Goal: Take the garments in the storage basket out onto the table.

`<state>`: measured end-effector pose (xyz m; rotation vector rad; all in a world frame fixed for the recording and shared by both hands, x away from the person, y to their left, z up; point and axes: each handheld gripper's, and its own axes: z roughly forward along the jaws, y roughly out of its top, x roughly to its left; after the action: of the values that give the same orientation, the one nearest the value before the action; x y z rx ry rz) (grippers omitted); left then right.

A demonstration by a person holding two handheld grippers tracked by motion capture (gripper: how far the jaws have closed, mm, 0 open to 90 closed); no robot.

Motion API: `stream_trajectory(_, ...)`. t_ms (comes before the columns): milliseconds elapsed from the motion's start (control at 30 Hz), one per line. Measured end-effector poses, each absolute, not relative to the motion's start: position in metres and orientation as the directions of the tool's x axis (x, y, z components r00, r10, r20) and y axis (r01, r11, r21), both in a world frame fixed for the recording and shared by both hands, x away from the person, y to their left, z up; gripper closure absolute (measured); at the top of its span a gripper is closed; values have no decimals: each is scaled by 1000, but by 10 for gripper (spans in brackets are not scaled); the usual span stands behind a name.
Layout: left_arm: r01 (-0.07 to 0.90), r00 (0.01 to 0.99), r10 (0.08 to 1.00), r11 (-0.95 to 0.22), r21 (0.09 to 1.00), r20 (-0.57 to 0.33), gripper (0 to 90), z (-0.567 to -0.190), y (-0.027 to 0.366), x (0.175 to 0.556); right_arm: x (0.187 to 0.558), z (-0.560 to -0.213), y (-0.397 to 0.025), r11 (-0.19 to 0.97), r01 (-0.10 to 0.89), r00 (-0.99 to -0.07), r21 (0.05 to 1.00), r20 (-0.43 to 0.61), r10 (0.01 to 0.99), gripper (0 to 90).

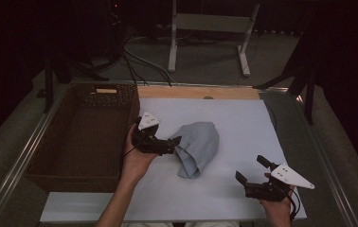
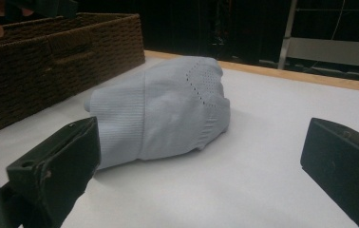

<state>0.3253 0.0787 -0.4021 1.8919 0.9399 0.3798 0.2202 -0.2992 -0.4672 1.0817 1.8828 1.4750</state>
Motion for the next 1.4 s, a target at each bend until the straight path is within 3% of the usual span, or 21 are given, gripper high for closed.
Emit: stream_trajectory(1400, 429, 658, 736, -193, 883, -159, 46, -404, 120, 295, 222, -468, -298, 100, 295, -541, 950, 79, 837, 0)
